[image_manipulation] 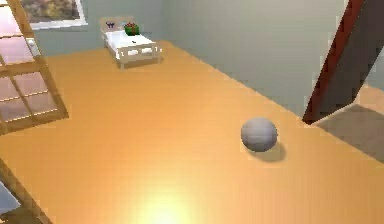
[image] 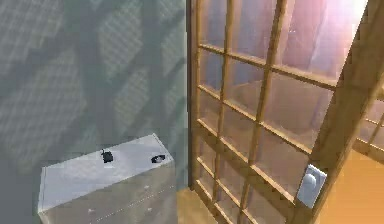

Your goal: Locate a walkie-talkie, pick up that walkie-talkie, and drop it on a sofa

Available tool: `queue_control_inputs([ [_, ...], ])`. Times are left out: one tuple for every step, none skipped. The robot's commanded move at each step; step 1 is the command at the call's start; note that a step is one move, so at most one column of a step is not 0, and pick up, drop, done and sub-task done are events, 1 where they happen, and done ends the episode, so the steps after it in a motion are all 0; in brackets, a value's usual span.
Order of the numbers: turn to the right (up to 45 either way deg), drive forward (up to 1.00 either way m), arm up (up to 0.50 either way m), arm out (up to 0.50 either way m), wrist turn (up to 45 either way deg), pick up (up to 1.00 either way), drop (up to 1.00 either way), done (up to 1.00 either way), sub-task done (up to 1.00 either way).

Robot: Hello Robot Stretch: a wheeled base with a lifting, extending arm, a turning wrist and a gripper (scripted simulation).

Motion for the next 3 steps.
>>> queue_control_inputs([
  [0.0,0.55,0.0,0.0,0.0,0.0,0.0,0.0,0.0],
  [-45.0,0.0,0.0,0.0,0.0,0.0,0.0,0.0,0.0],
  [-45.0,0.0,0.0,0.0,0.0,0.0,0.0,0.0,0.0],
])
